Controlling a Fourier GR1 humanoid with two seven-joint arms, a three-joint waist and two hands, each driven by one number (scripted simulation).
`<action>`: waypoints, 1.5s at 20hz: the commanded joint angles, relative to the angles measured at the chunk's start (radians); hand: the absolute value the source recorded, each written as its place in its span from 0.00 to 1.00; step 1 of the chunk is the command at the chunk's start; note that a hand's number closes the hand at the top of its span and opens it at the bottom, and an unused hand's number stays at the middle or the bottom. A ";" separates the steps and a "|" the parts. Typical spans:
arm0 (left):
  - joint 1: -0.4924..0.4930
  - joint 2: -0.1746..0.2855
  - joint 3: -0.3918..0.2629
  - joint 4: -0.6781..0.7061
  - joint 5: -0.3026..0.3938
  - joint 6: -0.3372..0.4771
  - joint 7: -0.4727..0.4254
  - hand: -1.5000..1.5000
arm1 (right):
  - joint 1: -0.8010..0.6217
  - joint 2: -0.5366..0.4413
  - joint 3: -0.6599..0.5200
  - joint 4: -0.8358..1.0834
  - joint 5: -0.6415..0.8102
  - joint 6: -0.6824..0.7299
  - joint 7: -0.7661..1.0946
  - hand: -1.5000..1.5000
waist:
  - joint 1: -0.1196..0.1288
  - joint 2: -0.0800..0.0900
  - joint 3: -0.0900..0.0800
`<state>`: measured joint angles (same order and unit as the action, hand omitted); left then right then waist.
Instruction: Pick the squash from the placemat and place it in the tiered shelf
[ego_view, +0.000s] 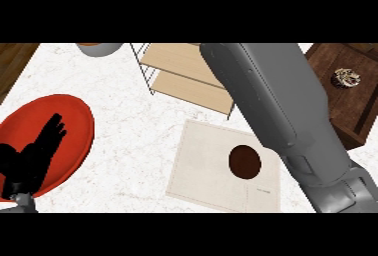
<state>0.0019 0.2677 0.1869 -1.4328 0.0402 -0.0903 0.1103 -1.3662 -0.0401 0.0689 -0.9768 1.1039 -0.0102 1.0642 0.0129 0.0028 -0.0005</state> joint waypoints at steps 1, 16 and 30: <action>-0.045 0.029 0.037 0.042 0.030 -0.026 0.013 0.50 | 0.032 -0.007 -0.027 0.015 0.013 -0.009 0.041 0.00 | -0.008 -0.002 0.000; -0.034 0.017 0.031 0.012 0.014 -0.026 0.027 0.50 | 0.084 0.039 -0.128 -0.106 -0.090 -0.212 -0.034 0.00 | -0.011 -0.006 0.001; 0.075 -0.029 0.016 -0.031 -0.015 -0.005 -0.010 0.50 | 0.181 -0.025 -0.211 -0.696 -0.184 -0.027 0.125 0.00 | -0.037 -0.018 0.001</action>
<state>0.0386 0.2618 0.2192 -1.4442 0.0369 -0.1021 0.1062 -1.2051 -0.0370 -0.1279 -1.4849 0.9375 -0.1475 1.0436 -0.0146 -0.0103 0.0006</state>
